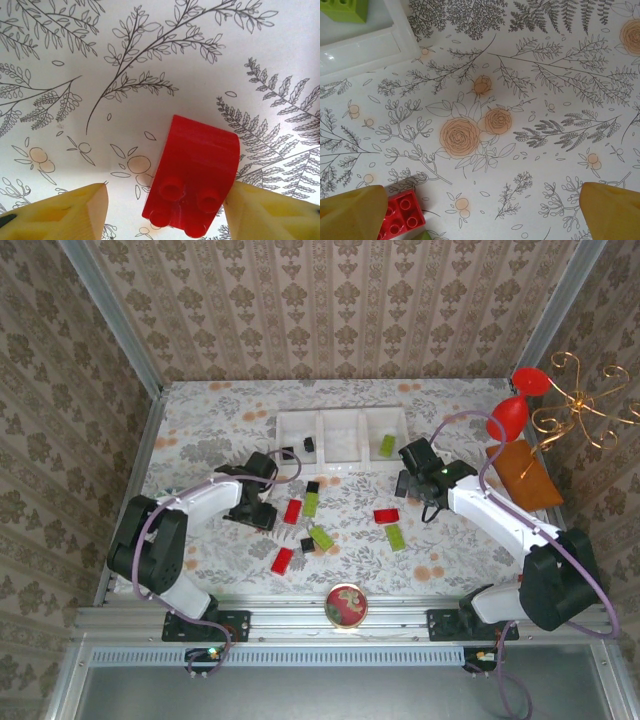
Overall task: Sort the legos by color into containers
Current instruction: Pick up the lego from the center of the table, then place the lego in the container.
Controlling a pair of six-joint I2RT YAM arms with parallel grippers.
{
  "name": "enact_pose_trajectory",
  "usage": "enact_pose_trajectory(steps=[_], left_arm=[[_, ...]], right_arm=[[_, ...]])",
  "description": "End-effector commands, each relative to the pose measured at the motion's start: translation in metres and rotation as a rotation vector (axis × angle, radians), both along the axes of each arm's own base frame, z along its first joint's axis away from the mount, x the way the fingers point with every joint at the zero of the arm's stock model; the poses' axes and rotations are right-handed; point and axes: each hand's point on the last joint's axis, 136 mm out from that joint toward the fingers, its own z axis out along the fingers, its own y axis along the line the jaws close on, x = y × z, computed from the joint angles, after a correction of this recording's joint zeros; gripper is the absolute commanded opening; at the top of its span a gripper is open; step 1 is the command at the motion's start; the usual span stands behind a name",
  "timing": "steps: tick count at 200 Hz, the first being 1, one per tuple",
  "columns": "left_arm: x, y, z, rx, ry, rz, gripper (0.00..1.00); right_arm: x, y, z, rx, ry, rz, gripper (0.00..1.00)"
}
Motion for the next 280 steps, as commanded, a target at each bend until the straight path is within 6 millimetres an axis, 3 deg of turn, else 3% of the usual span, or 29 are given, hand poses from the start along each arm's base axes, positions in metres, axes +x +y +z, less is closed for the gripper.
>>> enact_pose_trajectory(steps=[1,48,79,142,177,219,280], left_arm=[[0.005,-0.005,0.0,-0.038,0.02,0.013,0.59],[0.004,-0.013,-0.008,-0.069,0.07,-0.017,0.52],[0.004,-0.014,-0.011,-0.07,0.085,-0.021,0.43],[0.005,-0.011,-0.002,-0.072,0.047,-0.014,0.25],[0.012,-0.011,0.021,-0.095,-0.033,0.008,0.23],[0.024,-0.021,0.061,-0.155,-0.175,0.023,0.23],[0.038,-0.07,0.108,-0.287,-0.352,-0.029,0.23]], right_arm=[[0.002,-0.002,0.006,-0.016,-0.01,-0.017,1.0],[0.0,-0.002,0.005,-0.017,-0.006,-0.017,1.0],[0.0,-0.003,0.006,-0.02,-0.016,-0.021,1.0],[0.002,-0.001,0.017,0.016,-0.089,0.007,1.0],[-0.002,-0.007,0.021,-0.015,-0.086,0.0,1.0],[-0.001,-0.007,0.023,-0.023,-0.081,0.008,1.0],[-0.002,-0.007,0.021,-0.016,-0.091,0.0,1.0]])
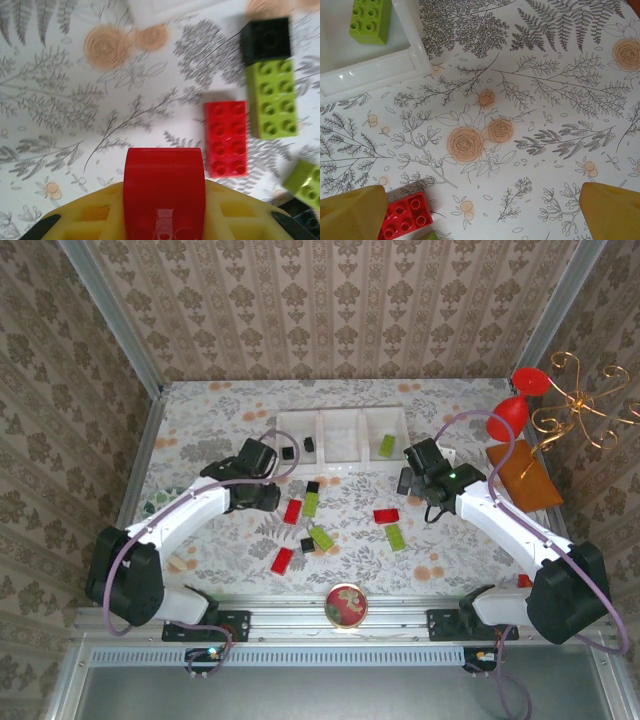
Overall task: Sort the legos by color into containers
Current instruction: Place the lego in the container.
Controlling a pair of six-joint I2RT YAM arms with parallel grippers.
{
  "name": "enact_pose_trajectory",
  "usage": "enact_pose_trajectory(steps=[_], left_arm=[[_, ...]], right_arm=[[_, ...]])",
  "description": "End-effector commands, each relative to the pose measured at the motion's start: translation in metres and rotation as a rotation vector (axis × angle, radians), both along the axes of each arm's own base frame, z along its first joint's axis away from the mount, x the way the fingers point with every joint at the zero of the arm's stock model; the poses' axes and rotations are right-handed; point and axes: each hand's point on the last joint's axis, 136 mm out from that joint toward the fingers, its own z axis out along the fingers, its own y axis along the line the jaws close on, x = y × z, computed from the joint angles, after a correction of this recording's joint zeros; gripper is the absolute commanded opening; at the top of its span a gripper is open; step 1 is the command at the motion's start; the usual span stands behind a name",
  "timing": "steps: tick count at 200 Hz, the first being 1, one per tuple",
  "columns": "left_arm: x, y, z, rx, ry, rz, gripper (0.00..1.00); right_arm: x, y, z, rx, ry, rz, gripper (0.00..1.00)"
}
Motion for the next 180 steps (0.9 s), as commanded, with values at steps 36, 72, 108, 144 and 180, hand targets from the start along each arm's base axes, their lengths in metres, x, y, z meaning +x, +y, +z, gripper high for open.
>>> enact_pose_trajectory(steps=[36,72,108,144,180], left_arm=[[0.02,-0.055,0.042,-0.155,-0.151,-0.026,0.23],[0.023,-0.091,0.057,-0.205,-0.201,-0.09,0.22],[0.031,-0.129,0.068,-0.256,-0.236,-0.152,0.23],[0.043,-0.166,0.075,-0.28,-0.273,-0.217,0.23],[0.067,-0.19,0.073,-0.254,-0.299,-0.242,0.23]], right_arm=[[-0.003,-0.007,0.002,-0.028,-0.023,-0.023,1.0],[-0.004,-0.008,0.001,-0.021,-0.032,-0.027,1.0],[-0.004,-0.008,0.001,-0.022,-0.034,-0.03,1.0],[-0.003,-0.008,0.001,-0.022,-0.037,-0.034,1.0],[-0.002,-0.007,0.001,-0.012,-0.042,-0.034,1.0]])
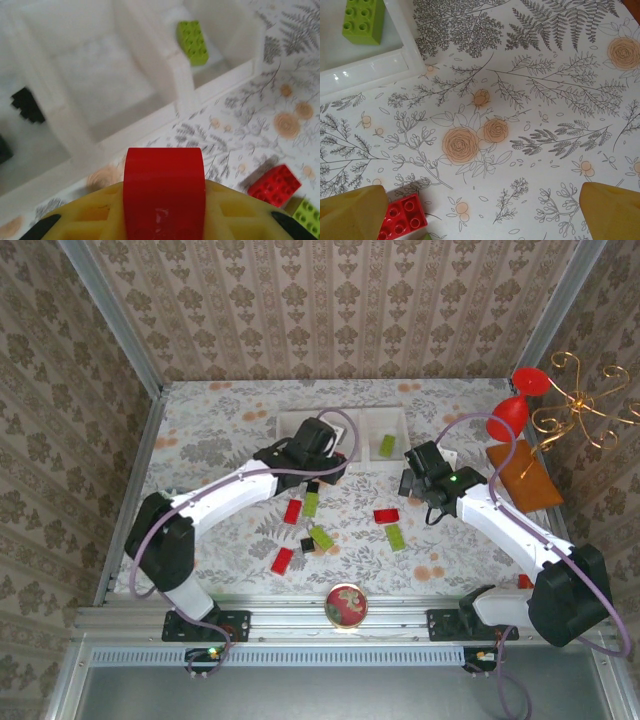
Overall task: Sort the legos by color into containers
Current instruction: Place the lego in the container.
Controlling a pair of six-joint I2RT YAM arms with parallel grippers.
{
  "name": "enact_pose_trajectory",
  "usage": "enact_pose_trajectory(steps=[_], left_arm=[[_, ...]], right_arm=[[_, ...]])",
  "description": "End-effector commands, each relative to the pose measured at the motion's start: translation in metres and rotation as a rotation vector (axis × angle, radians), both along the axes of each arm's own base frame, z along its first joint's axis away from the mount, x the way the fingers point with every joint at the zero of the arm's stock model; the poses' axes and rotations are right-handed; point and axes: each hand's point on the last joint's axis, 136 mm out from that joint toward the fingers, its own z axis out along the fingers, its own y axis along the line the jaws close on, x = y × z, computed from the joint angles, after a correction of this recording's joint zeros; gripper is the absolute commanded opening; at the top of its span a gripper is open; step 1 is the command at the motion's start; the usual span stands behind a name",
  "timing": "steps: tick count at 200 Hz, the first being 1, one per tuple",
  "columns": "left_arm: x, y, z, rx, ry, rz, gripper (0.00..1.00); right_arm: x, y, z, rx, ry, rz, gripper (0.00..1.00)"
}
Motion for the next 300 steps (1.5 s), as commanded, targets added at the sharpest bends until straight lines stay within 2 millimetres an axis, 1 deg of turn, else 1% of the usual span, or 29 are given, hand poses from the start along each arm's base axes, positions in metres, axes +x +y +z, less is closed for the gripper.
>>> enact_pose_trajectory(steps=[1,18,36,62,89,144,173,179,213,241,267,300], left_arm=[[0.018,-0.018,0.01,-0.005,-0.055,-0.025,0.23],[0.031,-0.026,0.008,0.012,-0.07,-0.024,0.23],[0.045,-0.032,0.002,0.026,-0.068,-0.015,0.23],[0.061,-0.033,-0.009,0.038,-0.049,0.01,0.24],[0.074,-0.033,-0.019,0.047,-0.034,0.032,0.26],[0.085,-0.036,-0.042,0.072,0.004,0.048,0.3],[0.088,-0.033,-0.047,0.076,0.011,0.062,0.37],[0.088,-0.033,-0.048,0.077,0.011,0.064,0.4],[0.088,-0.033,-0.044,0.074,0.006,0.068,0.54],[0.086,-0.03,-0.035,0.064,-0.005,0.07,0.6],[0.083,-0.028,-0.019,0.039,-0.024,0.069,0.63],[0.073,-0.022,0.005,0.004,-0.058,0.068,0.68]], right_arm=[[-0.001,-0.004,0.003,-0.006,-0.027,-0.024,1.0],[0.0,-0.003,0.003,0.0,-0.031,-0.024,1.0],[0.0,-0.003,0.003,0.0,-0.031,-0.025,1.0],[-0.001,-0.004,0.003,0.0,-0.031,-0.027,1.0],[-0.001,-0.003,0.002,0.003,-0.03,-0.025,1.0],[0.0,-0.001,0.0,0.009,-0.023,-0.024,1.0],[0.0,-0.001,0.001,0.007,-0.028,-0.024,1.0],[0.0,-0.002,0.001,0.007,-0.027,-0.024,1.0],[0.001,-0.002,0.002,0.001,-0.026,-0.02,1.0],[0.0,-0.002,0.003,-0.004,-0.024,-0.019,1.0],[0.0,-0.002,0.004,0.001,-0.024,-0.022,1.0],[-0.002,-0.001,0.003,0.008,-0.015,-0.025,1.0]])
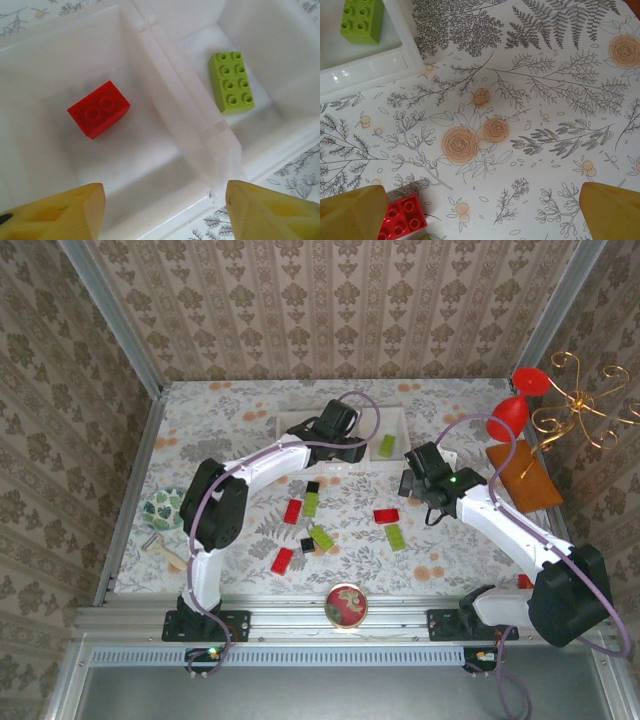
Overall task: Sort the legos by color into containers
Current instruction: Place the lego in the container, then pick up the lego from the center of the table.
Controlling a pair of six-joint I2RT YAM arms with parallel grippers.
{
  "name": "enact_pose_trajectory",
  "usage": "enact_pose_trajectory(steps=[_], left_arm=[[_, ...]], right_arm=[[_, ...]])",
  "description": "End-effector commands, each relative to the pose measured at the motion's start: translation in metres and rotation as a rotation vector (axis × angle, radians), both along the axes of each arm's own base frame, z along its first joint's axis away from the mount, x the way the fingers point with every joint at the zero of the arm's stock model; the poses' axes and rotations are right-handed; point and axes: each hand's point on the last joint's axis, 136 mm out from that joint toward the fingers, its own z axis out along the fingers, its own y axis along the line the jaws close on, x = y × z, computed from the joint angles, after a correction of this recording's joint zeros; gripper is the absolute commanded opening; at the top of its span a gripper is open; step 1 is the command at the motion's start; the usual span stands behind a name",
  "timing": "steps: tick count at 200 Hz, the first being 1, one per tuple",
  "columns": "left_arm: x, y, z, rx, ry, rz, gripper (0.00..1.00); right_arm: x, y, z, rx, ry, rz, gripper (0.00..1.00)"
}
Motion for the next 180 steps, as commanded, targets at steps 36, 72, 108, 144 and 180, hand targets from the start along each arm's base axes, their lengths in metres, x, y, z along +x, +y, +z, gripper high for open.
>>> enact_pose_trajectory(steps=[36,72,108,144,180], left_arm=[[-0.019,0.026,0.067,-0.09,-0.099,0.036,0.77],[-0.032,0.047,0.084,-0.116,-0.146,0.076,0.85],[-0.044,0.072,0.091,-0.117,-0.179,0.127,0.97],[-0.054,0.105,0.091,-0.121,-0.207,0.216,1.0],[-0.066,0.145,0.086,-0.134,-0.228,0.323,1.0]], right_arm=[[-0.001,0.001,0.006,0.009,-0.015,-0.017,1.0],[-0.001,0.004,0.007,0.011,-0.016,-0.012,1.0],[-0.001,0.005,0.007,0.012,-0.013,-0.008,1.0],[-0.002,0.012,0.002,0.032,0.005,0.012,1.0],[-0.004,0.025,-0.007,0.05,0.031,0.054,1.0]])
